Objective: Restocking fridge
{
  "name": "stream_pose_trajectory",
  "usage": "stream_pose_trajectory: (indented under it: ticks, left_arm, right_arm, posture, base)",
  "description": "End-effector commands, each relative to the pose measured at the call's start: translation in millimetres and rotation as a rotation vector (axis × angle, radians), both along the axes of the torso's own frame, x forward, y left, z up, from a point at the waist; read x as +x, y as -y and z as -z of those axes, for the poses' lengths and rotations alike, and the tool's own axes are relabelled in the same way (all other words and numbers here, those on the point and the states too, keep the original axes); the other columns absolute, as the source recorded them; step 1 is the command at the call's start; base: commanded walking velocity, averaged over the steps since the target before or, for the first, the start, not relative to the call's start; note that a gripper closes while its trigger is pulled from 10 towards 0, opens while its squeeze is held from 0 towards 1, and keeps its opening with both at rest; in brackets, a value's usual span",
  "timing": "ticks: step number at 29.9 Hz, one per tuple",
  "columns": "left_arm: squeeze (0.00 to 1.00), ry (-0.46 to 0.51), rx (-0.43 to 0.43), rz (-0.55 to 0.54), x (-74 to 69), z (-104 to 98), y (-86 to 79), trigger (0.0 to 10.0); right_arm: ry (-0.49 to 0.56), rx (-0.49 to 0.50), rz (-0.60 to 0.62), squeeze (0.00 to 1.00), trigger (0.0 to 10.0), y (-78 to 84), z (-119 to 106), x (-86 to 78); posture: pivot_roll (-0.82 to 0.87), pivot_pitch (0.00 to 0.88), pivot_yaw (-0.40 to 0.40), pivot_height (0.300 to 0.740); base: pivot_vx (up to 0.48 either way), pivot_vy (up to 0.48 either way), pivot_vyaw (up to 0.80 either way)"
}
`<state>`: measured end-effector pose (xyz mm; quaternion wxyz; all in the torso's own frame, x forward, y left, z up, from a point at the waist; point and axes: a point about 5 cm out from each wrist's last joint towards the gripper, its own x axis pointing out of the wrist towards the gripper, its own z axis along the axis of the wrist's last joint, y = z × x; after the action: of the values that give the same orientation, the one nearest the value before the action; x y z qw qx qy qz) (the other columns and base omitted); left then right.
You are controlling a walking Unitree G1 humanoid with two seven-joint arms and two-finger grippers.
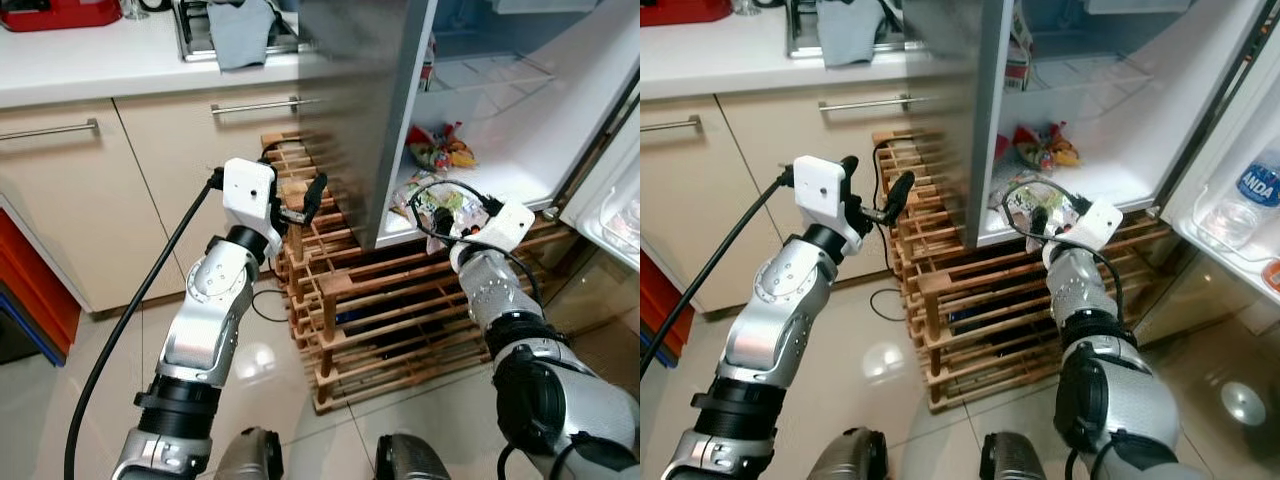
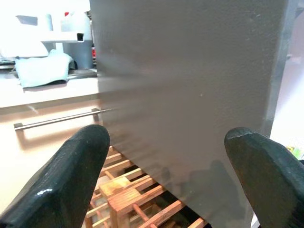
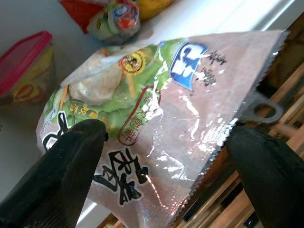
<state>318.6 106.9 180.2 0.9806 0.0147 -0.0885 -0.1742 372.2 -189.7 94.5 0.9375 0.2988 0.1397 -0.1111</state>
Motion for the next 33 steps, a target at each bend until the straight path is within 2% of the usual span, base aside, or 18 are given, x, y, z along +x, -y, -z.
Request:
stream_pose_trajectory:
  ticks: [1,2,9,26,33]
  left_arm:
    - [0.0,0.013,0.014,0.006,-0.1,-4.6,0.6,10.0]
    - [0.0,0.013,0.016,0.001,0.0,-4.7,-0.2,10.0]
    - [0.0,0.009,0.027,0.002,1.2,-4.0,0.4,10.0]
    - [0.0,0.016,0.027,0.002,8.6,-4.4,5.4,10.0]
    - [0.0,-0.012,0.039,0.057,6.3,1.3,14.8,10.0]
  right_arm:
    - [-0.007,0.045,0.011,0.0,10.0,1.8,-0.2,0.7]
    - [-0.012,0.141,0.02,0.0,0.0,-1.2,-0.4,2.0]
    - [-0.024,0.247,0.052,0.0,0.0,-2.4,-0.3,3.2]
    - [0.003,0.266,0.061,0.0,0.0,3.0,-6.1,5.8]
    - [0.034,0.282,0.07,0.0,0.0,5.6,-12.1,8.4]
  posture:
    - [-0.04,0.0,0.02,0.675]
    - [-0.03,0.0,0.018,0.675]
    - [-0.02,0.0,0.014,0.675]
    - [-0.03,0.0,-0.009,0.675]
    - [-0.03,0.0,0.002,0.675]
  base:
    - [0.0,0.0,0.0]
    - [0.0,0.0,0.0]
    - [0.0,0.0,0.0]
    - [0.0,0.0,0.0]
    - [0.0,0.0,0.0]
